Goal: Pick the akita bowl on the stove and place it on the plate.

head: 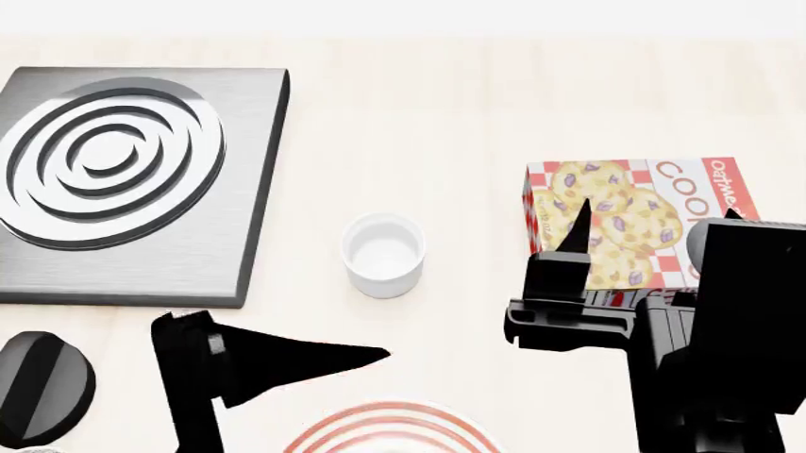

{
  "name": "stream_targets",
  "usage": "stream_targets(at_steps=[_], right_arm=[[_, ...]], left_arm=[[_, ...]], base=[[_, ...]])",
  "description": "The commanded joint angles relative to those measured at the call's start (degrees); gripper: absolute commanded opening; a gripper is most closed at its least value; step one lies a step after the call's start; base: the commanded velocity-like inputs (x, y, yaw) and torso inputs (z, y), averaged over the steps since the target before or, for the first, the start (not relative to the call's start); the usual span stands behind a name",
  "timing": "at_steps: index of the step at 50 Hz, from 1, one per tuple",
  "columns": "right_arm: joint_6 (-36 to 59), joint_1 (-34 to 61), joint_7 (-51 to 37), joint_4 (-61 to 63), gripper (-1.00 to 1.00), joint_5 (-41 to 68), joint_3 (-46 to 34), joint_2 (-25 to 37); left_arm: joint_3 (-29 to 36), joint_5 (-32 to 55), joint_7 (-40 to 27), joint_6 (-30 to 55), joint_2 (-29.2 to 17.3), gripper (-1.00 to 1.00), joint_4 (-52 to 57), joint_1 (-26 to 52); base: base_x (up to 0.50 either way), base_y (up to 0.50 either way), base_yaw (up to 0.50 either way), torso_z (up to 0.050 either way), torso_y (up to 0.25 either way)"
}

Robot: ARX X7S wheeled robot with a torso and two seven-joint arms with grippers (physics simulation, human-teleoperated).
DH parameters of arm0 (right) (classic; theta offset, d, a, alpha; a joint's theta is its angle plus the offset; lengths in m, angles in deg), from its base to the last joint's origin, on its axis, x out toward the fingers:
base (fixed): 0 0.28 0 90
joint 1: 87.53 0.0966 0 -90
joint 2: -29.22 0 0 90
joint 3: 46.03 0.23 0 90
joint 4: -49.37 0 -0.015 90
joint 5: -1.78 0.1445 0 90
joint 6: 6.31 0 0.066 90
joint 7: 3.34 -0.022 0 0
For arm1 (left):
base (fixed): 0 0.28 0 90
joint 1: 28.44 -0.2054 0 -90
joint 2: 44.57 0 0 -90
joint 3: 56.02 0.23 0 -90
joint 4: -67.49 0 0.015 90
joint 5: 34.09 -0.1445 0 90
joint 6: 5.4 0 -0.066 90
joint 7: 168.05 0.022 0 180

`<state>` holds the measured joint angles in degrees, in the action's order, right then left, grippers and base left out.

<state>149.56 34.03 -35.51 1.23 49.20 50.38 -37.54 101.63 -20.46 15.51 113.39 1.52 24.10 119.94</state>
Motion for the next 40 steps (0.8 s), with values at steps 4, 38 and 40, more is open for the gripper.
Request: stream_targets(at_steps=[4, 38, 40], right_arm=[[-0.1, 0.0, 0.9, 0.0, 1.00, -0.9, 1.1, -0.9], [-0.7, -0.1, 0.2, -0.3, 1.00, -0.1, 0.7, -0.4], [-0.8, -0.1, 0.1, -0.3, 1.00, -0.1, 0.7, -0.3]], left_arm=[[-14.3, 12.9, -4.7, 0.1, 1.3, 1.00, -1.6, -1.9], [-30.4, 28.9, -14.4, -4.1, 2.4, 1.00, -12.8, -5.5], [-31.2, 29.9, -15.0, -4.2, 2.3, 1.00, -12.8, -5.7]], base=[[0.00, 0.00, 0.00, 0.000, 0.000], [0.00, 0.00, 0.00, 0.000, 0.000], [0.00, 0.00, 0.00, 0.000, 0.000]])
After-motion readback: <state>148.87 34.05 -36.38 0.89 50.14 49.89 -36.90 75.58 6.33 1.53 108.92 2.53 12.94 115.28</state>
